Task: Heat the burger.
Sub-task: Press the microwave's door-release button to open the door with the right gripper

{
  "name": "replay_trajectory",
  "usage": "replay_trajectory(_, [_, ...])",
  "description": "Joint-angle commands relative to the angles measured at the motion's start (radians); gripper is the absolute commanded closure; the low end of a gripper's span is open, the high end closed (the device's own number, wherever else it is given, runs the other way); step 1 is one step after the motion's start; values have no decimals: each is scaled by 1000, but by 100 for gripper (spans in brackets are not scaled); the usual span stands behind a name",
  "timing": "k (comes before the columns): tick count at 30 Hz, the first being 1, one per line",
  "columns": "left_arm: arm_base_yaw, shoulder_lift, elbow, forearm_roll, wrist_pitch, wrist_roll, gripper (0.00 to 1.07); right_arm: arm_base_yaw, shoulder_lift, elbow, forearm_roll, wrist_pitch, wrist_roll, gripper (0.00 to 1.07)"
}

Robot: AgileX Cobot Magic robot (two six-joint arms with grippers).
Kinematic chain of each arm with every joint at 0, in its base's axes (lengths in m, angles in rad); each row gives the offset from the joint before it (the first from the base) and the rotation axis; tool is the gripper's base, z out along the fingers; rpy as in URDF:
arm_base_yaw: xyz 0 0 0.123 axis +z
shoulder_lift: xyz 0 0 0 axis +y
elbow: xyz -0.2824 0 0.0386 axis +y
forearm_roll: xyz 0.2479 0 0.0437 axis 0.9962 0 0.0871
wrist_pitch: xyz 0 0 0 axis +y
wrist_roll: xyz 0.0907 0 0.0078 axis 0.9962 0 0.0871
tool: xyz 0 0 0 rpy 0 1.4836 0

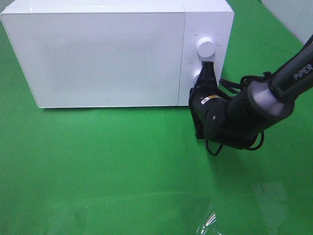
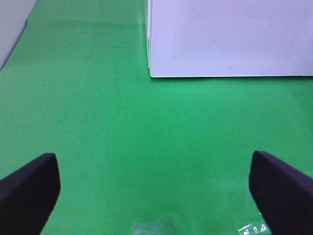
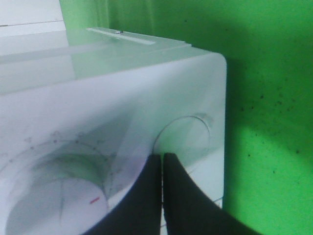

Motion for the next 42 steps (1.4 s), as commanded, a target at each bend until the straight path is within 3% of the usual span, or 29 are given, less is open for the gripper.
replay_trajectory(1, [2, -17, 1, -6, -3, -5, 10, -6, 19, -10, 4, -6, -5, 107])
replay_trajectory(42, [2, -17, 1, -6, -3, -5, 10, -41, 30, -70, 35, -203, -46, 107])
